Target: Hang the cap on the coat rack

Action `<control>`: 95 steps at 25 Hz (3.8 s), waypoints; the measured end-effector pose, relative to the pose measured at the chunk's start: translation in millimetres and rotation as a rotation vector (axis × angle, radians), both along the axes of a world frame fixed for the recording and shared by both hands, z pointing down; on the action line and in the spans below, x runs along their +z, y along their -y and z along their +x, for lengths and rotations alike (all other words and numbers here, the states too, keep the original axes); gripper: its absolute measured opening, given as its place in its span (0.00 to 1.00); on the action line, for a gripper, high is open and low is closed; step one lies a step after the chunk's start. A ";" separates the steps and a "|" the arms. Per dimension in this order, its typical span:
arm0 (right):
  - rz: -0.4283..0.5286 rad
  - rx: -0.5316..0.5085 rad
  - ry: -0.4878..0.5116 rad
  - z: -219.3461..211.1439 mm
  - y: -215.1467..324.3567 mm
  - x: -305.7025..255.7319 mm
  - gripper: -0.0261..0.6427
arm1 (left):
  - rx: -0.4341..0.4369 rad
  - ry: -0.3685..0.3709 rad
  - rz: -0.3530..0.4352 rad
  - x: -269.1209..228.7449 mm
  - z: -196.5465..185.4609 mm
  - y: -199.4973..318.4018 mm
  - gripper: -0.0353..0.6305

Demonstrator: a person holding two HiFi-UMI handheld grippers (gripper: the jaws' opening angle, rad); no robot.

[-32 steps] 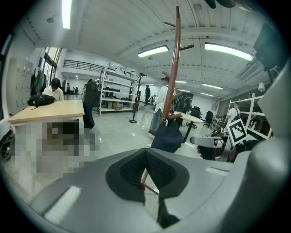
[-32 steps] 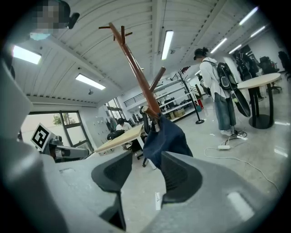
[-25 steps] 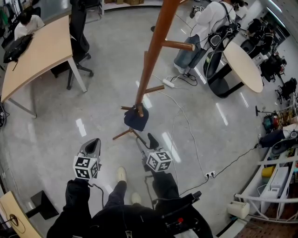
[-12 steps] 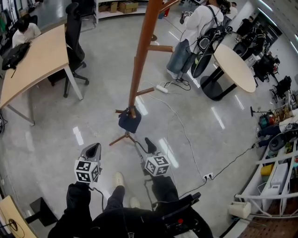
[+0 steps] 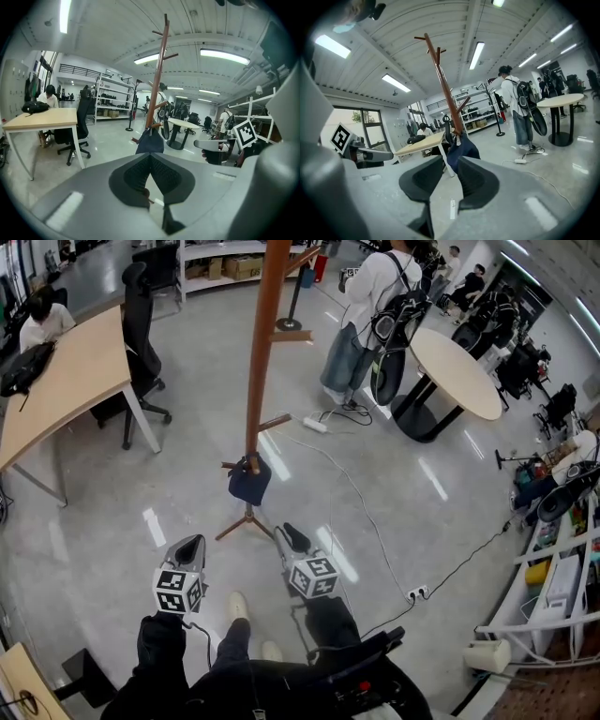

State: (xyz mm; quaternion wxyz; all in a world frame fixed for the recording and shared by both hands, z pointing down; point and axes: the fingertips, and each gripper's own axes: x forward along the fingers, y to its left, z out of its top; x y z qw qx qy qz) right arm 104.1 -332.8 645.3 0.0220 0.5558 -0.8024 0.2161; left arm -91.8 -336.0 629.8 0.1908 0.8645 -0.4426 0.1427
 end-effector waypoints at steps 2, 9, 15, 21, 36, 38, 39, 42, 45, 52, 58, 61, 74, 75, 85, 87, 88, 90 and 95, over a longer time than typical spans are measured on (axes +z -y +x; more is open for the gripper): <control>0.005 -0.002 0.000 0.5 -4.8 -5.1 0.18 | 0.004 -0.002 0.006 -4.3 3.5 -3.9 0.05; 0.028 -0.014 -0.006 7.5 -27.2 -18.4 0.12 | 0.019 -0.012 0.039 -18.1 18.9 -22.8 0.05; 0.050 -0.008 -0.022 13.2 -51.3 -31.2 0.06 | 0.015 -0.017 0.055 -26.6 21.9 -47.3 0.05; 0.076 -0.037 -0.020 12.6 -69.1 -45.8 0.04 | 0.023 -0.022 0.094 -43.0 27.0 -63.2 0.05; 0.151 -0.089 -0.049 11.3 -125.4 -88.5 0.04 | 0.045 -0.040 0.182 -81.2 40.5 -112.7 0.05; 0.163 -0.091 -0.053 12.9 -133.2 -95.0 0.04 | 0.046 -0.044 0.194 -87.0 43.1 -119.4 0.05; 0.170 -0.091 -0.054 13.3 -137.4 -98.1 0.04 | 0.048 -0.044 0.199 -89.3 44.0 -123.1 0.05; 0.198 -0.090 -0.061 14.7 -148.7 -109.3 0.04 | 0.054 -0.045 0.219 -96.8 46.7 -132.6 0.05; 0.228 -0.093 -0.076 14.1 -159.1 -118.1 0.04 | 0.058 -0.048 0.235 -102.7 46.4 -141.5 0.05; 0.262 -0.081 -0.075 23.9 -183.1 -132.8 0.04 | 0.059 -0.044 0.247 -111.2 50.2 -163.7 0.05; 0.286 -0.067 -0.087 30.9 -191.8 -142.6 0.04 | 0.052 -0.047 0.262 -114.9 50.5 -171.3 0.05; 0.290 -0.070 -0.083 33.6 -194.7 -141.7 0.04 | 0.051 -0.047 0.267 -116.3 54.0 -175.1 0.05; 0.301 -0.084 -0.095 48.5 -207.2 -142.7 0.04 | 0.047 -0.040 0.285 -118.7 70.1 -187.4 0.05; 0.306 -0.088 -0.093 47.7 -206.3 -143.4 0.04 | 0.047 -0.039 0.288 -119.6 70.2 -187.1 0.05; 0.303 -0.126 -0.082 31.9 -200.5 -144.4 0.04 | 0.044 -0.033 0.286 -124.0 67.6 -186.5 0.05; 0.310 -0.134 -0.081 31.1 -201.5 -143.5 0.04 | 0.047 -0.031 0.285 -123.8 70.1 -186.8 0.05; 0.308 -0.134 -0.080 32.0 -202.3 -142.3 0.04 | 0.051 -0.030 0.283 -123.1 72.1 -186.9 0.05; 0.300 -0.132 -0.072 33.0 -202.9 -139.1 0.04 | 0.056 -0.028 0.280 -121.6 74.9 -187.3 0.05; 0.299 -0.134 -0.071 35.6 -203.3 -138.7 0.04 | 0.055 -0.025 0.274 -119.3 76.8 -188.4 0.05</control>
